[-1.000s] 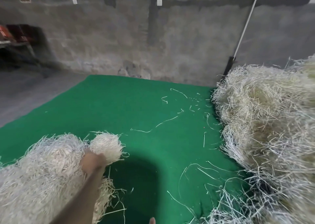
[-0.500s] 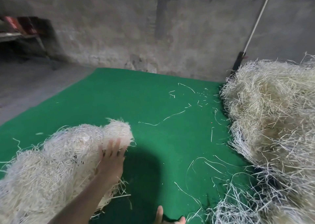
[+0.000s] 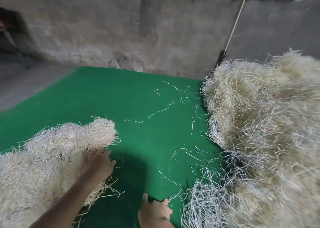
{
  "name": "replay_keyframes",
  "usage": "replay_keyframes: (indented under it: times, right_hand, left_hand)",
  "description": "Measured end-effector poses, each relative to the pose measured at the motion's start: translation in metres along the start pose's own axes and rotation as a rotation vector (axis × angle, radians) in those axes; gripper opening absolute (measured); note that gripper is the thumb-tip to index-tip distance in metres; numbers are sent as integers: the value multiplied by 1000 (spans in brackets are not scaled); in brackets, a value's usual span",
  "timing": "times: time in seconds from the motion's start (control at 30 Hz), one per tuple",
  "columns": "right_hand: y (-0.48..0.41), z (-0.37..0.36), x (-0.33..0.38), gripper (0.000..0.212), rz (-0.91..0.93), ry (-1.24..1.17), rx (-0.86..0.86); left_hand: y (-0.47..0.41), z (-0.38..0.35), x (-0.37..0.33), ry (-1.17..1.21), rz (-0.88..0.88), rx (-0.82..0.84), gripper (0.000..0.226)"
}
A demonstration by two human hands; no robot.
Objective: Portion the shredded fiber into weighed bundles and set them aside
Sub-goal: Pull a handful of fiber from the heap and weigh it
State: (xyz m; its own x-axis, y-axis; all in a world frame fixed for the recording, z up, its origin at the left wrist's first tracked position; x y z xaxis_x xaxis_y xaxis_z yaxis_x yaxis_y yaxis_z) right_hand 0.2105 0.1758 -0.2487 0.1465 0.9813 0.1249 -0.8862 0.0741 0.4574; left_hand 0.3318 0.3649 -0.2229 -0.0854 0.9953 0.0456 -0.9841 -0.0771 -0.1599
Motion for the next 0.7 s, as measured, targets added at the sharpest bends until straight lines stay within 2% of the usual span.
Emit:
replay_keyframes:
  times: [0.1,0.17,0.27,0.3,0.37,0.47,0.53,0.6,0.7]
  right_hand:
    - [22,19,-15,32,181,37,-57]
    - [36,27,-34,34,233,28,-35]
    - [54,34,-71,69,221,-228,23]
    - [60,38,-87,72,200,-301,26]
    - [74,49,-122,62,193,-326,-16]
    - [90,65,-181,51,215,-42,-212]
    - [98,70,-221,63,223,199,-303]
    - [109,71,-256,76,204,319,-337]
    - [122,60,-298,82,195,436,-363]
  left_hand:
    - [27,27,-27,43,-14,-40,49]
    - [55,47,-56,90,-64,-85,44]
    - [104,77,-103,425,-78,-170,31]
    - [120,87,-118,590,-66,-185,27]
    - [150,100,-142,865,-21,-147,22]
    - [185,105,-177,960,-6,-48,21]
    - [199,104,-201,994,25,14,23]
    - [210,104,-226,1042,80,84,27]
    - [228,109,-265,1114,117,170,29]
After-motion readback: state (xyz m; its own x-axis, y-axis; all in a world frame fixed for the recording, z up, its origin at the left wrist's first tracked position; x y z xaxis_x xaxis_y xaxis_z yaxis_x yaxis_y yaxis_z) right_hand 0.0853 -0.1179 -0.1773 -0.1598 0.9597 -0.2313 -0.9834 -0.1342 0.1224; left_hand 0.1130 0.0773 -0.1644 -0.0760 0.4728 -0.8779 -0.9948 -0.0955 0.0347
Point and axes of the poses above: each hand's wrist, its own y-axis away from the middle knuckle, its own z-axis out of the back of the hand, x = y × z, the point moved 6 cm from there along -y, towards the middle knuckle, and after that the axes turned 13 degrees about -x, right-handed, at the moved point
